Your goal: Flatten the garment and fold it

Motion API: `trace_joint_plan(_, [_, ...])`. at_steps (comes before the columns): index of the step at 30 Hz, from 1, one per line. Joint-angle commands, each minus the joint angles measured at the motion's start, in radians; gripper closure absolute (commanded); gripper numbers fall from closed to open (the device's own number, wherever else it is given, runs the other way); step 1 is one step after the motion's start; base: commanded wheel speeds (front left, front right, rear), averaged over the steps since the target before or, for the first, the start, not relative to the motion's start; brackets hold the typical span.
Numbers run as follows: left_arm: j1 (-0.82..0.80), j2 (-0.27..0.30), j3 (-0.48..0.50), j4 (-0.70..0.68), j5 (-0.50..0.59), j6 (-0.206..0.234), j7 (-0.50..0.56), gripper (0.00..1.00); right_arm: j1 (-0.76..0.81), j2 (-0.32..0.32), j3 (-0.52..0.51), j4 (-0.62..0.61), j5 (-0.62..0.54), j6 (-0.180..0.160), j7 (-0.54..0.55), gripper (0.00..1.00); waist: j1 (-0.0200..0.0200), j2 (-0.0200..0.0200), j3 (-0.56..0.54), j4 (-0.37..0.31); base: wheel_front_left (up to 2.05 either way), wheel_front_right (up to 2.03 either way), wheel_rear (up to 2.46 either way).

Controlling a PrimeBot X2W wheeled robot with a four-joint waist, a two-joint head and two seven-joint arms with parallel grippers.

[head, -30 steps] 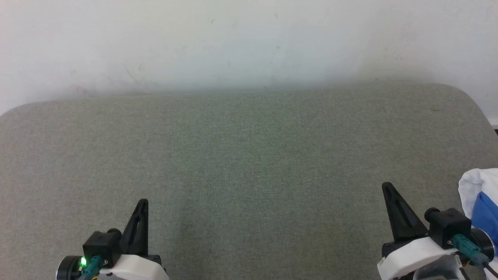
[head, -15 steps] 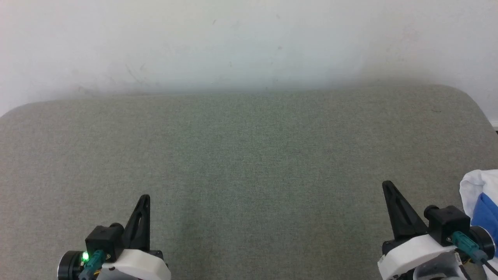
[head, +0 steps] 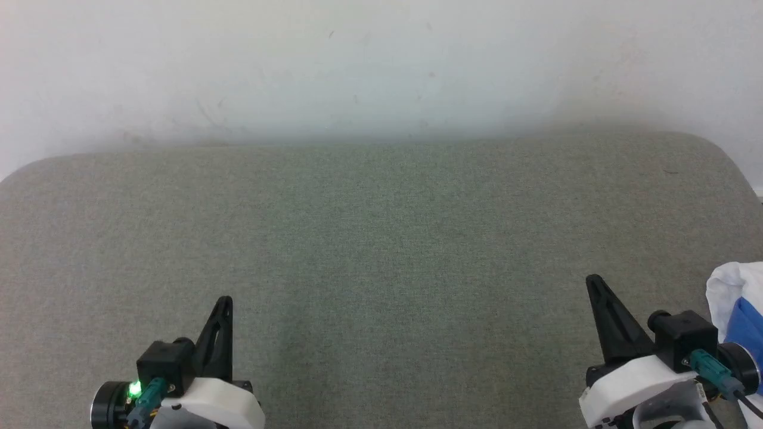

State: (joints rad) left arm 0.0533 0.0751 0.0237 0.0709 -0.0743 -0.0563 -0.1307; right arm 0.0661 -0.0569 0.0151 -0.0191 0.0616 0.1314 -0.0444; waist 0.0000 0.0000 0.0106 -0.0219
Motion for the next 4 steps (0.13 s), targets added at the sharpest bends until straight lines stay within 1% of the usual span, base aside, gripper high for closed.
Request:
trace_joint_plan(1, [-0.017,-0.002,-0.003,-0.007,0.01,0.01,0.008,1.0,-0.016,0.003,-0.002,0.002,-0.007,0.0,0.002,1.0,0.0,0.0,0.0,0.001,0.0,0.0,0.0])
trace_joint_plan(4, [-0.019,-0.003,-0.004,-0.011,0.014,0.012,0.014,1.0,-0.018,0.003,-0.002,0.003,-0.009,0.0,0.004,1.0,0.0,0.0,-0.001,0.002,0.0,0.0,0.0])
